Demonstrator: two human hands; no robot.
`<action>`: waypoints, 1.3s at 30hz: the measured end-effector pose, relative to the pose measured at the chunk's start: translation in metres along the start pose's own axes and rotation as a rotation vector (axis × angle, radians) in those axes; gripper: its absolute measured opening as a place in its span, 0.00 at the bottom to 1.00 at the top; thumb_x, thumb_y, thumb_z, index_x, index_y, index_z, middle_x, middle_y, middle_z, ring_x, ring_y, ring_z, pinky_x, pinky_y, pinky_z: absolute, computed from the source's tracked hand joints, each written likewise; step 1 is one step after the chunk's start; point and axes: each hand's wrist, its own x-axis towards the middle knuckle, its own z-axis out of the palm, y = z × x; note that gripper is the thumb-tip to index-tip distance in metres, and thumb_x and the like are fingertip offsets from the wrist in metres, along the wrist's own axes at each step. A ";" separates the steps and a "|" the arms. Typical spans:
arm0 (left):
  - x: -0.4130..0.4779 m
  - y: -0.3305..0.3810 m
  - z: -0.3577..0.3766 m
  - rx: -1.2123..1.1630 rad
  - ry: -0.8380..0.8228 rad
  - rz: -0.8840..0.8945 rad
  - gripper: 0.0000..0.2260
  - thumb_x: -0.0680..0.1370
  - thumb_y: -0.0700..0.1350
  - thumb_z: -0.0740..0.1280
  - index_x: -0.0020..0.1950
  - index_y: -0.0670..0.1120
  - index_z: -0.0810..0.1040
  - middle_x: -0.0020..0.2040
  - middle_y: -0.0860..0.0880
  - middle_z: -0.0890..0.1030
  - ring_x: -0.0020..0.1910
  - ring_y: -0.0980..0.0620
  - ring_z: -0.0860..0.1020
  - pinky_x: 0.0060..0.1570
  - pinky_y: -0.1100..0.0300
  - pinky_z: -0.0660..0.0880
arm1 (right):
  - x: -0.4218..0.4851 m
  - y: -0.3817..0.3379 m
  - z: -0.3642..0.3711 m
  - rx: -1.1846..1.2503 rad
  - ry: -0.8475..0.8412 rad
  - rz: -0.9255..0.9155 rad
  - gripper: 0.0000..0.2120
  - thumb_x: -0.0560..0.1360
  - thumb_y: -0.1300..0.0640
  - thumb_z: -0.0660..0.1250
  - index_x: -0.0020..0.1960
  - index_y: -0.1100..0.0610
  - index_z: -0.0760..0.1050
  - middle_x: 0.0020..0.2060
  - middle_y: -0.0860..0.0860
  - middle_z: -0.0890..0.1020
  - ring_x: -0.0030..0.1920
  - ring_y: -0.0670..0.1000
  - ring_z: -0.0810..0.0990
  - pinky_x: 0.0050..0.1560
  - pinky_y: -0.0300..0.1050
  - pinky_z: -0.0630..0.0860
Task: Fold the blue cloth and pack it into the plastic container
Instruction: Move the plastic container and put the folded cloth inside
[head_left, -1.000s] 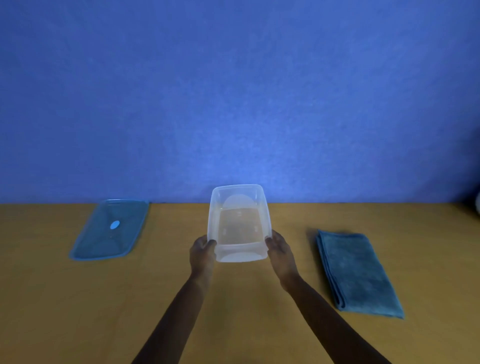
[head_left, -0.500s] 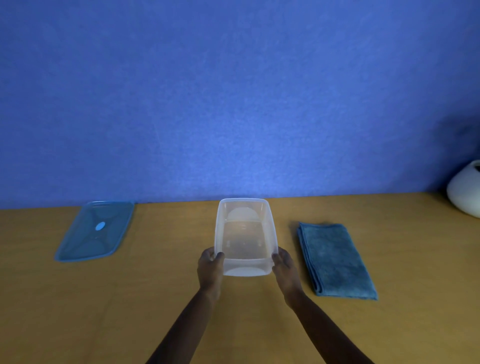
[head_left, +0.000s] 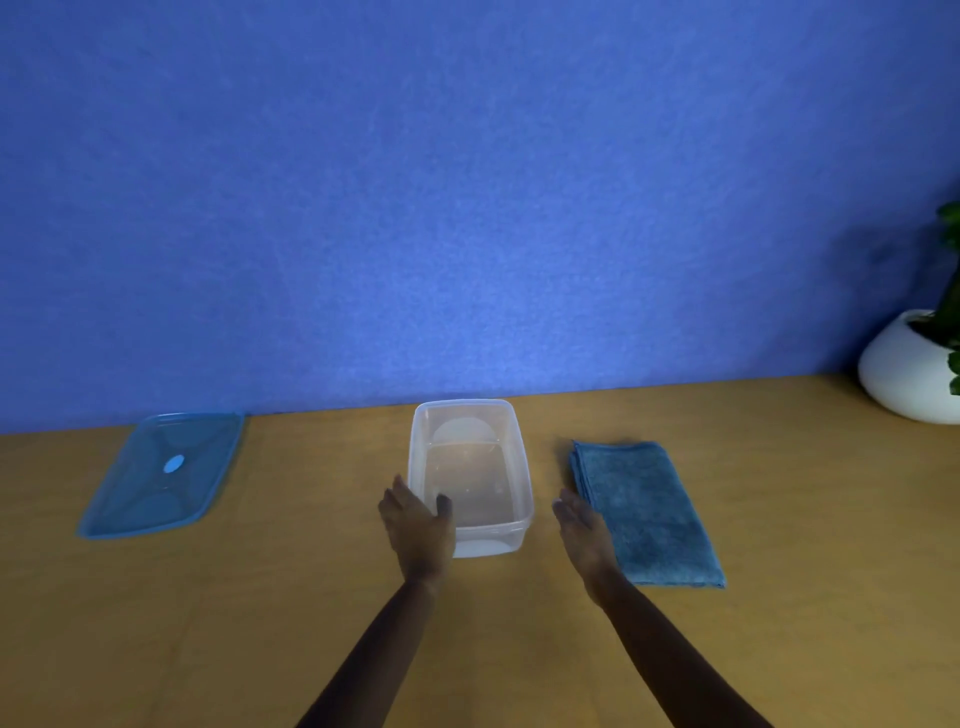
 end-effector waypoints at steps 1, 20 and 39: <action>-0.004 0.006 0.005 0.075 0.020 0.078 0.28 0.77 0.40 0.63 0.73 0.35 0.56 0.73 0.33 0.61 0.74 0.37 0.58 0.72 0.46 0.60 | 0.002 0.000 -0.008 -0.042 0.030 -0.022 0.20 0.79 0.55 0.59 0.69 0.61 0.67 0.68 0.58 0.72 0.67 0.55 0.70 0.66 0.46 0.66; -0.077 0.045 0.129 0.424 -0.474 0.419 0.28 0.80 0.51 0.56 0.76 0.43 0.51 0.71 0.43 0.68 0.67 0.46 0.72 0.62 0.53 0.73 | 0.039 0.045 -0.135 -0.497 0.259 0.112 0.20 0.79 0.59 0.57 0.68 0.67 0.64 0.64 0.65 0.71 0.62 0.63 0.72 0.59 0.55 0.71; -0.057 0.053 0.154 -0.130 -0.605 -0.148 0.15 0.78 0.45 0.63 0.59 0.37 0.75 0.58 0.39 0.80 0.57 0.42 0.78 0.50 0.56 0.74 | 0.048 0.048 -0.146 -0.333 0.244 0.061 0.12 0.78 0.58 0.61 0.53 0.67 0.77 0.41 0.57 0.79 0.42 0.53 0.75 0.34 0.42 0.67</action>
